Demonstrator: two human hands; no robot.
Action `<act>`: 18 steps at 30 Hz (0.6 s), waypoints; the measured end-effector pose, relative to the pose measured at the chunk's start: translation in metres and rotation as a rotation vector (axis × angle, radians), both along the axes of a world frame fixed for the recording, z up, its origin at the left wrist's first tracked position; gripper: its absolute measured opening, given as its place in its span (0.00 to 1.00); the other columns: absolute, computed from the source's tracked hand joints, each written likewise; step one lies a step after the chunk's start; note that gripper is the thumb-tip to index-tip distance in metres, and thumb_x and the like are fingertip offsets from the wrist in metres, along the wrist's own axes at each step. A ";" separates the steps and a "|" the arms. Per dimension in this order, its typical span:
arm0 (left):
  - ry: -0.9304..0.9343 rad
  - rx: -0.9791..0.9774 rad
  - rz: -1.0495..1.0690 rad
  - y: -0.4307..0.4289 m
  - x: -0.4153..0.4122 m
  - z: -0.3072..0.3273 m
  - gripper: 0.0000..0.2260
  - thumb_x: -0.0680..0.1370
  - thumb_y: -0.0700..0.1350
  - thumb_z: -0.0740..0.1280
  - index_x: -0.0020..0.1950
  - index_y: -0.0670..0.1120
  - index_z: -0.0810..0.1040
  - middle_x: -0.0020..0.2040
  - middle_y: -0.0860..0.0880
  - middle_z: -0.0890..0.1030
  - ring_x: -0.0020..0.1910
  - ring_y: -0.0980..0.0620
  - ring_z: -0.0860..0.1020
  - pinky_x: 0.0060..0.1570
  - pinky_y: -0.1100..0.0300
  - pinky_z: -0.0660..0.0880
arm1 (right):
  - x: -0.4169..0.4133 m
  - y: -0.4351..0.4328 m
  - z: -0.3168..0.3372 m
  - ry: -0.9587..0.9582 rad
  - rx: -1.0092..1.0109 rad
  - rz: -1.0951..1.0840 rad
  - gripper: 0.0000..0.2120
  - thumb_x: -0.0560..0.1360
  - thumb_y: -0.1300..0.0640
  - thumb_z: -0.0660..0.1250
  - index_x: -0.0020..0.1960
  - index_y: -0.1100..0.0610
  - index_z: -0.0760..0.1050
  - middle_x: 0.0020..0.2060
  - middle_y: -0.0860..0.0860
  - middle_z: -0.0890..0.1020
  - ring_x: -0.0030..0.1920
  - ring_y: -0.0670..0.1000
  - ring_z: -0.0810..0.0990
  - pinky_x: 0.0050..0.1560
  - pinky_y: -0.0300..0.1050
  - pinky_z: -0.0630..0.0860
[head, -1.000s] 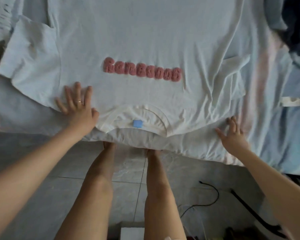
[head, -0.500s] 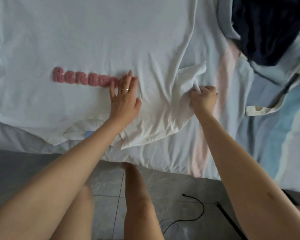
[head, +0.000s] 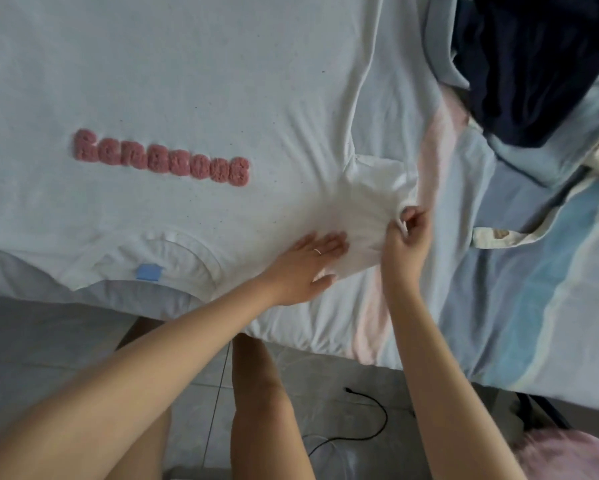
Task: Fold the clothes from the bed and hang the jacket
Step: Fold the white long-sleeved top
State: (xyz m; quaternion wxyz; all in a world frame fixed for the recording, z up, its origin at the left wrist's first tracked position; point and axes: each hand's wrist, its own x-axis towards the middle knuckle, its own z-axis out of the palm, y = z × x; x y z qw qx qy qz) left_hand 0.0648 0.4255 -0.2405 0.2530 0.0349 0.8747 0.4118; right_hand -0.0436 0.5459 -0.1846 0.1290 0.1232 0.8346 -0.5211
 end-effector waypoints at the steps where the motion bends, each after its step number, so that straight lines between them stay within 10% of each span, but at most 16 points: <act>1: -0.081 0.240 0.232 -0.001 -0.003 0.007 0.24 0.78 0.52 0.57 0.73 0.46 0.67 0.74 0.48 0.65 0.74 0.53 0.61 0.73 0.57 0.54 | 0.006 -0.010 0.009 0.078 0.039 0.098 0.13 0.66 0.69 0.57 0.44 0.52 0.66 0.39 0.43 0.69 0.39 0.39 0.70 0.45 0.36 0.68; 5: -0.367 1.029 1.328 -0.045 -0.017 0.028 0.18 0.79 0.56 0.55 0.60 0.47 0.75 0.52 0.50 0.79 0.53 0.52 0.77 0.53 0.57 0.71 | 0.028 -0.049 0.042 0.003 -0.011 0.690 0.29 0.75 0.61 0.64 0.72 0.51 0.58 0.59 0.36 0.73 0.43 0.38 0.79 0.43 0.36 0.75; 8: -0.486 1.326 1.441 -0.087 -0.007 0.025 0.29 0.79 0.65 0.46 0.63 0.48 0.76 0.56 0.47 0.81 0.56 0.48 0.79 0.54 0.54 0.75 | 0.025 -0.075 0.041 -0.188 -0.057 1.013 0.35 0.79 0.46 0.61 0.77 0.41 0.42 0.66 0.33 0.64 0.57 0.45 0.79 0.49 0.43 0.79; 12: -0.427 0.892 1.404 -0.096 0.010 0.012 0.19 0.76 0.54 0.67 0.61 0.44 0.77 0.55 0.47 0.82 0.55 0.49 0.80 0.56 0.55 0.76 | -0.027 -0.103 0.007 0.233 0.317 0.994 0.29 0.73 0.65 0.62 0.74 0.56 0.62 0.65 0.51 0.73 0.65 0.53 0.71 0.63 0.50 0.70; 18: -0.041 0.282 1.314 -0.066 0.036 0.006 0.16 0.73 0.36 0.71 0.56 0.45 0.71 0.49 0.49 0.78 0.46 0.55 0.77 0.46 0.65 0.75 | -0.100 -0.135 -0.020 0.011 0.612 1.383 0.19 0.74 0.58 0.69 0.64 0.61 0.71 0.57 0.58 0.77 0.57 0.57 0.76 0.56 0.46 0.70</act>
